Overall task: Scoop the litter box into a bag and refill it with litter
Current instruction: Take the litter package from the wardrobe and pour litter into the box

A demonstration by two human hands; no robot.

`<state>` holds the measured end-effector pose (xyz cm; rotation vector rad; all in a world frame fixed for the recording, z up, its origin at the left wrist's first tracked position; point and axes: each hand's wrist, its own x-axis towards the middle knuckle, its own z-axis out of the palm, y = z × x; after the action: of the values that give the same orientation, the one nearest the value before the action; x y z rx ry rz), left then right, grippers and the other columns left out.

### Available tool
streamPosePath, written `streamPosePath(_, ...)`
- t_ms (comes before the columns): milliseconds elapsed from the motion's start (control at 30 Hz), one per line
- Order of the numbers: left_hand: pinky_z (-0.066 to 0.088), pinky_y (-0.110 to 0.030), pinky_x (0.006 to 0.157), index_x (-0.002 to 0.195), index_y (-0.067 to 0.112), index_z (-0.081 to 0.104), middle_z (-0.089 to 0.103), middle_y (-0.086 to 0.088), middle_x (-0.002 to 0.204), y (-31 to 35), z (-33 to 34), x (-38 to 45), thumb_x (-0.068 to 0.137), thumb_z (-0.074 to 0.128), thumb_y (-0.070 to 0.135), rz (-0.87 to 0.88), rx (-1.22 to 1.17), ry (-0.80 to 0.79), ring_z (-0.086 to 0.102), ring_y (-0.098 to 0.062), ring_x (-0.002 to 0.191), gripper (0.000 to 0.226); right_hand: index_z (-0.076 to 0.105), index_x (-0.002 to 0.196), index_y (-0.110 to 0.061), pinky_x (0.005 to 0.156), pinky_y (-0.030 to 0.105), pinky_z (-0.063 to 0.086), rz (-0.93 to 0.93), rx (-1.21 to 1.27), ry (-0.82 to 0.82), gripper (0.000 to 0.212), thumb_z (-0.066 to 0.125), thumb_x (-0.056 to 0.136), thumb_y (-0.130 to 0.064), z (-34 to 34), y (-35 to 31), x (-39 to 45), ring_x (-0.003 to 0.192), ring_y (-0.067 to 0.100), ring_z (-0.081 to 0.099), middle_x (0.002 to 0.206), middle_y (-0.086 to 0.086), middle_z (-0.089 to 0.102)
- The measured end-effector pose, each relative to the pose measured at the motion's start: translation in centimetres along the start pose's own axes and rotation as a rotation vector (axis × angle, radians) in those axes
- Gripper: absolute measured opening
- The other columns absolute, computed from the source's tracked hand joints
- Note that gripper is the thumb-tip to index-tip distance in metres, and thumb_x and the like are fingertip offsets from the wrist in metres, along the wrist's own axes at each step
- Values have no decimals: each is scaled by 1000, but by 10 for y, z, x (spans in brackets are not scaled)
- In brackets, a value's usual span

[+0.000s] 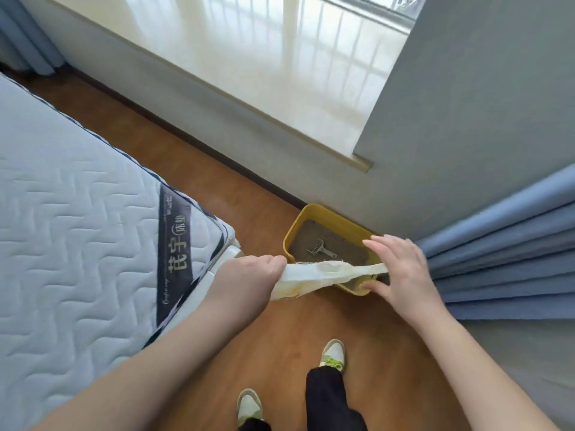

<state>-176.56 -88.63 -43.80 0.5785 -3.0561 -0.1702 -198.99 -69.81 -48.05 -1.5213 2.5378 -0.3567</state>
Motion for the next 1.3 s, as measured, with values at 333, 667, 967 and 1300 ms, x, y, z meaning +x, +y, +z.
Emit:
streamPosePath(333,50,-36,59,97,32,67,71,5,80,-30,-148,-146,74,48,30,-279,-251,56,64,-28,74,30,76,82,-22,55,28,55,-340,9,210,15,61,79,-22,-99,-125,-40,63,17,68,74,-7,72)
streamPosePath(667,45,-29,69,107,28,55,65,7,102,-40,-223,-260,97,40,39,-489,130,-52,62,-18,95,21,72,68,-32,50,17,35,-458,-99,183,16,82,70,-19,-175,-261,-82,52,11,62,59,-15,66)
streamPosePath(967,39,-29,55,91,26,60,66,3,78,38,-248,-290,91,60,30,-543,96,221,65,-25,67,4,70,69,-33,48,20,35,-641,-96,209,18,77,74,-17,-217,-286,-111,51,10,59,59,-17,63)
streamPosePath(1300,40,-27,35,75,22,65,56,7,53,122,-239,-344,66,66,6,-619,110,405,50,-17,40,18,51,63,-23,36,25,38,-913,-193,185,39,85,49,-9,-207,-283,-147,49,14,50,57,-9,47)
